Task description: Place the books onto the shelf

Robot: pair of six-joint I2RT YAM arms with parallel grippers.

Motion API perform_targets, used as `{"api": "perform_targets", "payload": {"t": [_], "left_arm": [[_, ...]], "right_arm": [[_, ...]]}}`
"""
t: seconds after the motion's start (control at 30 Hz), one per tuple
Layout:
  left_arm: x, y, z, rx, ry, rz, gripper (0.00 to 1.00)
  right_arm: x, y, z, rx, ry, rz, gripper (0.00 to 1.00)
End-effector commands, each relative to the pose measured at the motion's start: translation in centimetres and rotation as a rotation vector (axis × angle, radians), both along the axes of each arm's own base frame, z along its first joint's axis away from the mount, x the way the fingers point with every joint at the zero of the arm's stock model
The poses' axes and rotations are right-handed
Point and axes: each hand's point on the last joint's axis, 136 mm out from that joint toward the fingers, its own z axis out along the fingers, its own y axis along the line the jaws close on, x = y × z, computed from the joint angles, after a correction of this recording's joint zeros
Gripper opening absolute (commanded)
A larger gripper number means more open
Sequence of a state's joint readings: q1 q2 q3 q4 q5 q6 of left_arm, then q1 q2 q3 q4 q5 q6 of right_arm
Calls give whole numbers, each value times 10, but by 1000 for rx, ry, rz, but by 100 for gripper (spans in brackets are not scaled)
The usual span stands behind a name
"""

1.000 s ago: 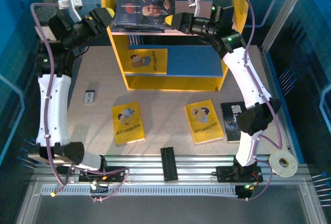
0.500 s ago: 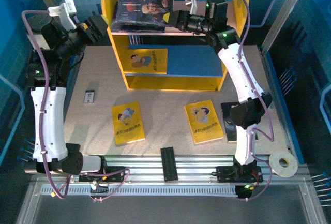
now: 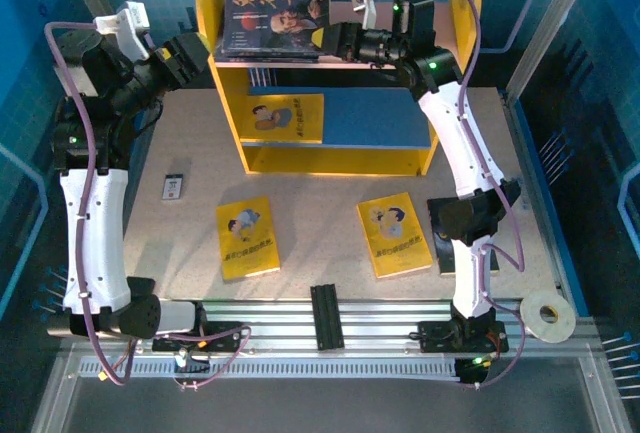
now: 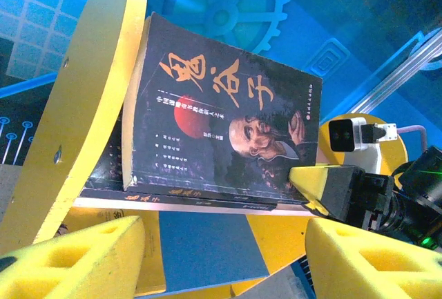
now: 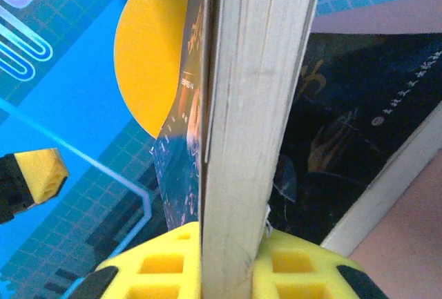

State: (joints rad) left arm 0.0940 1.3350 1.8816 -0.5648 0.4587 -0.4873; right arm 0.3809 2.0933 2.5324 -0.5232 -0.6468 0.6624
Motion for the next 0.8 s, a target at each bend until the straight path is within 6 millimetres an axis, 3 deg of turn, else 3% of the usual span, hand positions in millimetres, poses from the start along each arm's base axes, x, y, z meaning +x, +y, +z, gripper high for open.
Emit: {"api": "perform_targets", "payload": {"t": [0.0, 0.3, 0.5, 0.77], "left_arm": [[-7, 3, 6, 20, -28, 17, 63], [-13, 2, 9, 19, -34, 16, 63], [-15, 2, 8, 24, -29, 16, 64], [-24, 2, 6, 31, -22, 17, 64]], "right_arm": [[-21, 2, 34, 22, -113, 44, 17], [-24, -2, 34, 3, -113, 26, 27], [-21, -4, 34, -4, -117, 2, 51], [-19, -20, 29, -102, -157, -88, 70]]}}
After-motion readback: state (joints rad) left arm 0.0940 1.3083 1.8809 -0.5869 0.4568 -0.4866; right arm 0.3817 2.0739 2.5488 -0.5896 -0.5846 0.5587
